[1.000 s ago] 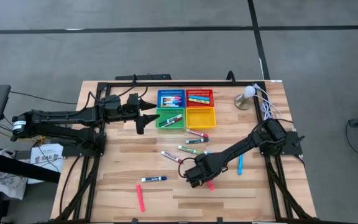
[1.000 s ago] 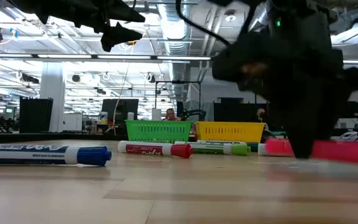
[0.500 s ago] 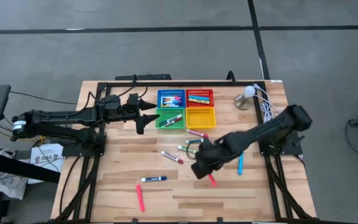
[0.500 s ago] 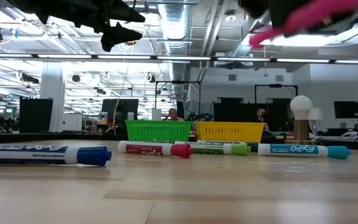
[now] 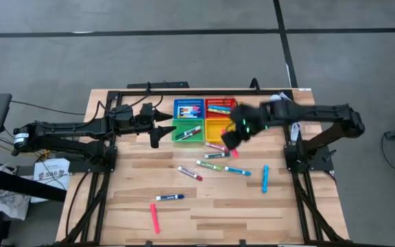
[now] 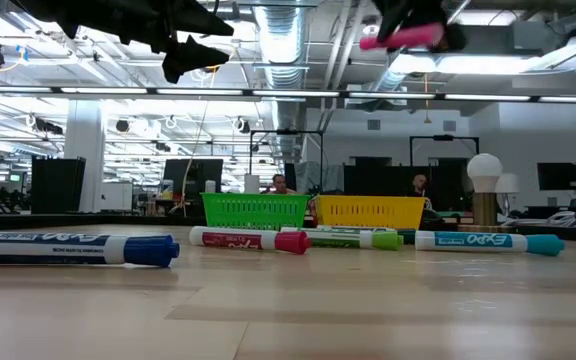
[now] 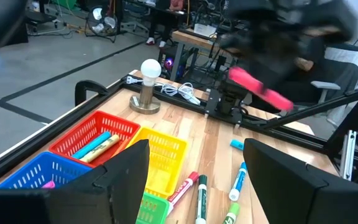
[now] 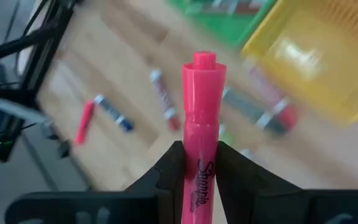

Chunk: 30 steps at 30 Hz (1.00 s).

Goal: Pick & Place Markers
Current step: Put the right large pink highlighter into the red bin

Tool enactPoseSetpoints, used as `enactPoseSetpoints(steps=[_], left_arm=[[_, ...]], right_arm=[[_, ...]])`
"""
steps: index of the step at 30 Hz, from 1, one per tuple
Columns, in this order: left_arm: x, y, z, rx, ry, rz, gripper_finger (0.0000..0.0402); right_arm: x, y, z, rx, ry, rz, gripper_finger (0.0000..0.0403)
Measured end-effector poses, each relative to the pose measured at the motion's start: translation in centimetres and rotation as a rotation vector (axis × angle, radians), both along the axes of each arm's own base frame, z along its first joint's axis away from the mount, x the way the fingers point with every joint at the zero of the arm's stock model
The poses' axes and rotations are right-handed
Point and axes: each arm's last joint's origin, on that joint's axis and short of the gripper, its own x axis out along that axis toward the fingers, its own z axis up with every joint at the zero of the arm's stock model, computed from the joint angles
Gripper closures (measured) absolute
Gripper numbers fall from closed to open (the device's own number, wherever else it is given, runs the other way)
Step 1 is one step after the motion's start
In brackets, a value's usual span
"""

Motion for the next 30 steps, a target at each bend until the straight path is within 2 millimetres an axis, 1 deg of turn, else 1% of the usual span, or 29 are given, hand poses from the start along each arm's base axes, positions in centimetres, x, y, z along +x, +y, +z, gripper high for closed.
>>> enactPoseSetpoints(steps=[3,7,13,16,19,23,28,30], left_arm=[[0.0,0.0,0.0,0.000,0.000,0.000,0.0141],[0.0,0.0,0.0,0.000,0.000,0.000,0.0141],[0.0,0.0,0.0,0.000,0.000,0.000,0.0141],[0.0,0.0,0.0,0.000,0.000,0.000,0.0141],[0.0,0.0,0.0,0.000,0.000,0.000,0.0141],[0.0,0.0,0.0,0.000,0.000,0.000,0.0141],[0.0,0.0,0.0,0.000,0.000,0.000,0.0141],[0.0,0.0,0.0,-0.002,0.000,0.000,0.0141]], right_arm=[[-0.4,-3.3,0.1,-0.080,-0.013,0.046,0.0339],[-0.8,-7.3,-0.5,-0.152,-0.017,0.152,0.0339],[-1.1,-12.5,-2.4,-0.272,0.047,0.254,0.0339],[-0.9,-14.9,-3.2,-0.323,0.092,0.289,0.0339],[0.0,-16.9,-3.9,-0.390,0.140,0.345,0.0339],[2.1,-19.0,-4.3,-0.486,0.186,0.446,0.0339],[5.1,-20.8,-5.3,-0.575,0.281,0.609,0.0339],[6.0,-21.2,-6.1,-0.574,0.326,0.663,0.0339]])
